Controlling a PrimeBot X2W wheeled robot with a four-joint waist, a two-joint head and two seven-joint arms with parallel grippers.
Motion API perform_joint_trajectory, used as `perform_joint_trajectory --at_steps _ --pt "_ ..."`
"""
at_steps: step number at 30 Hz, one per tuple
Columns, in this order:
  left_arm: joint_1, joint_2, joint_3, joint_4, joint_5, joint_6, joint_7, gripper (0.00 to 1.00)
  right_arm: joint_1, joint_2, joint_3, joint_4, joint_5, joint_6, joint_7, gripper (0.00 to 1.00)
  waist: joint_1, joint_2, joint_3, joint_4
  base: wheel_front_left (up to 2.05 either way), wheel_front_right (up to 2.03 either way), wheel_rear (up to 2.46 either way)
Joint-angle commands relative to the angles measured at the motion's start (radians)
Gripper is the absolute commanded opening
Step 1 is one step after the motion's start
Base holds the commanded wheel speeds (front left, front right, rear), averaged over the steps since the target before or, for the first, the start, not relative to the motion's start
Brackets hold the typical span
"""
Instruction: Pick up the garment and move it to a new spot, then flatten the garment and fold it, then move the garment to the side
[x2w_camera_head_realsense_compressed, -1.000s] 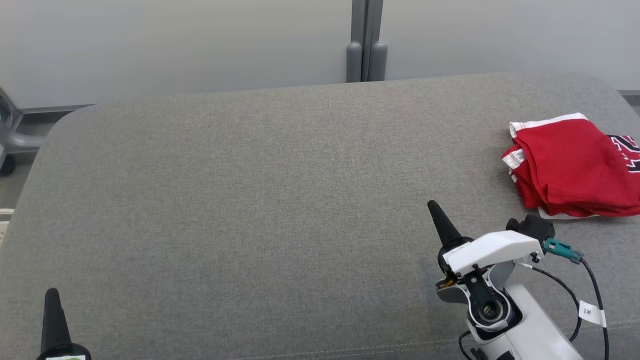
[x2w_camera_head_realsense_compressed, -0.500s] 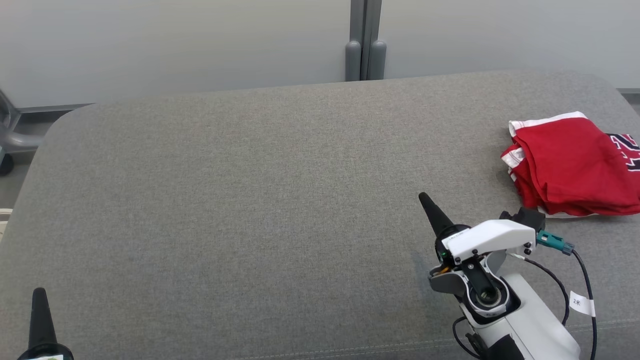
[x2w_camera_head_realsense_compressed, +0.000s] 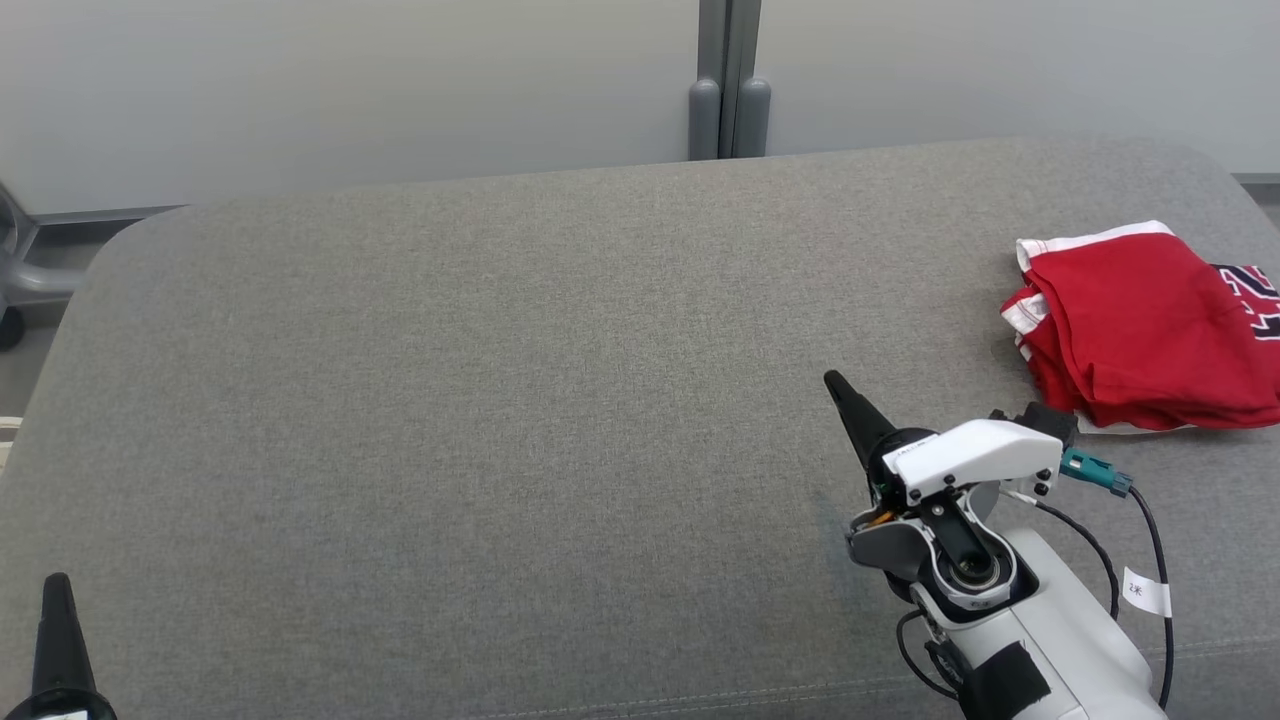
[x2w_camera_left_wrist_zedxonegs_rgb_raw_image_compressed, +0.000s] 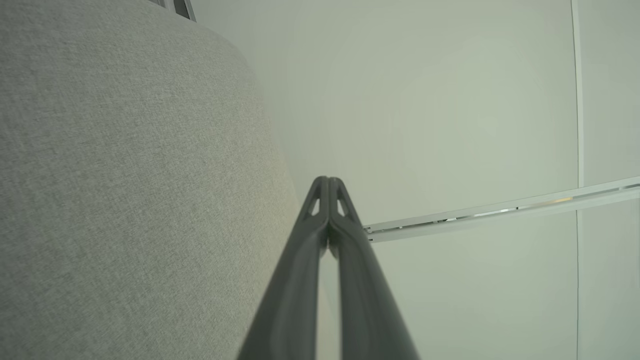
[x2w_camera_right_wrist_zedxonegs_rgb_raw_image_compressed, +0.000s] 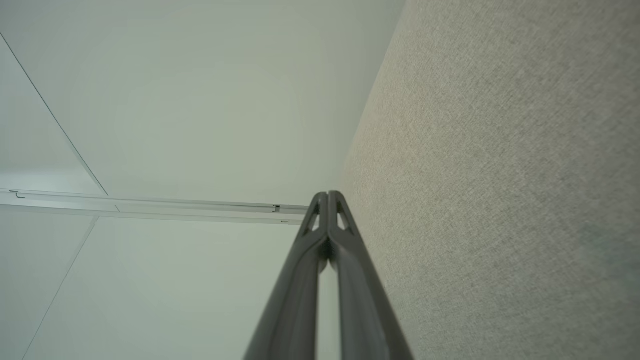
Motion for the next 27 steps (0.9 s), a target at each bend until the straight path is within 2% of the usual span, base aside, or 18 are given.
perform_joint_trajectory --at_steps 1,27 --pt "-0.016 0.001 0.010 -0.006 -0.027 0.000 0.006 0.00 -0.023 -0.003 0.005 0.006 0.030 0.001 0.007 0.00 0.0000 0.0000 0.000 0.000 0.00 0.00 0.00" --pt "-0.026 0.000 0.058 -0.013 -0.212 0.004 0.049 0.00 -0.089 -0.004 0.037 0.064 0.234 0.000 0.048 0.00 0.0000 0.0000 0.006 -0.005 0.00 0.00 0.00"
